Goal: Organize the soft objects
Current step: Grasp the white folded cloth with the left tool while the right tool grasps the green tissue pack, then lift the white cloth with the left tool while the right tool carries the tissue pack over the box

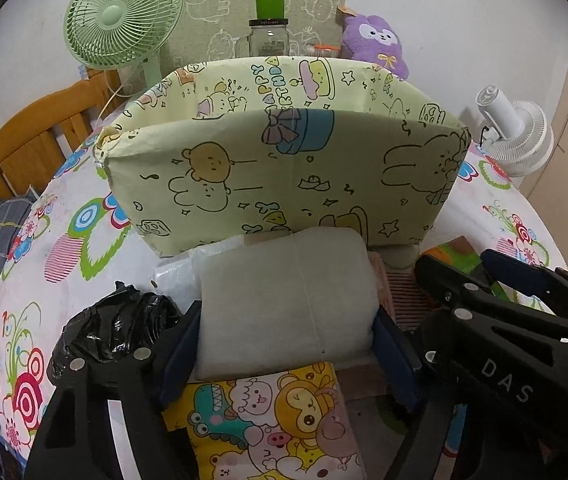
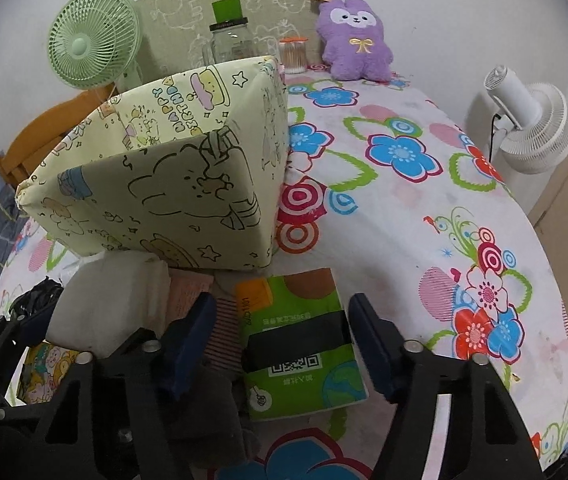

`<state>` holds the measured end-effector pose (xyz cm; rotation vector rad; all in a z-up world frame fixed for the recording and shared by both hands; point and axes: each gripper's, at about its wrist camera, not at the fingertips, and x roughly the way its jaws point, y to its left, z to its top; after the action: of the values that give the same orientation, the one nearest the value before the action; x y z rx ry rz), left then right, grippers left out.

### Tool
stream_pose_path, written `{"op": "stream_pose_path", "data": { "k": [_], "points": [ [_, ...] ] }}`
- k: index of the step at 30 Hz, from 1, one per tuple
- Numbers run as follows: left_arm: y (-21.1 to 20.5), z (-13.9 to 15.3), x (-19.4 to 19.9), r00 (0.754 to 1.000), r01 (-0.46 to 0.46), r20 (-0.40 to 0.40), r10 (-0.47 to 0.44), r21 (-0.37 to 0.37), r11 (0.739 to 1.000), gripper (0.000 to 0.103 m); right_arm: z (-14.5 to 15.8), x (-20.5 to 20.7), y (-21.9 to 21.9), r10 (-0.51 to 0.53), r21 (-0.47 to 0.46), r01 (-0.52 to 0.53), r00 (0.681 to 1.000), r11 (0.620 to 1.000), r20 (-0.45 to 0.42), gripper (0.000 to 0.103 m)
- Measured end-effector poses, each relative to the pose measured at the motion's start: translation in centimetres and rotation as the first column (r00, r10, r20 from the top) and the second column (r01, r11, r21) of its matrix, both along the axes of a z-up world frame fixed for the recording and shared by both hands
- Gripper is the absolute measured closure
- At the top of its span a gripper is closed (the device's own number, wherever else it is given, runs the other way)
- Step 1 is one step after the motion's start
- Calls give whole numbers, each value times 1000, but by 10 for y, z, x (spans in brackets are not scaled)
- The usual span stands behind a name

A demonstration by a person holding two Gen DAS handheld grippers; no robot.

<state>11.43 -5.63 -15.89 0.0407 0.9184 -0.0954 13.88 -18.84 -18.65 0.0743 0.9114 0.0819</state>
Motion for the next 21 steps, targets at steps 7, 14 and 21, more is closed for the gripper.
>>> {"op": "stream_pose_path", "data": {
  "k": [7, 14, 21],
  "points": [
    [-1, 1, -2, 1000, 7, 9, -7, -4, 1000, 32, 2, -1, 3, 1, -4, -1, 1000, 1000, 6, 54],
    [2, 7, -6, 1000, 1, 17, -1, -24, 1000, 42, 11, -8, 7, 13, -12, -12, 999, 1000, 36, 57],
    [4, 17, -11, 999, 10, 50, -8, -33, 999, 45, 23, -16, 10, 18, -15, -17, 997, 1000, 72, 58]
  ]
}}
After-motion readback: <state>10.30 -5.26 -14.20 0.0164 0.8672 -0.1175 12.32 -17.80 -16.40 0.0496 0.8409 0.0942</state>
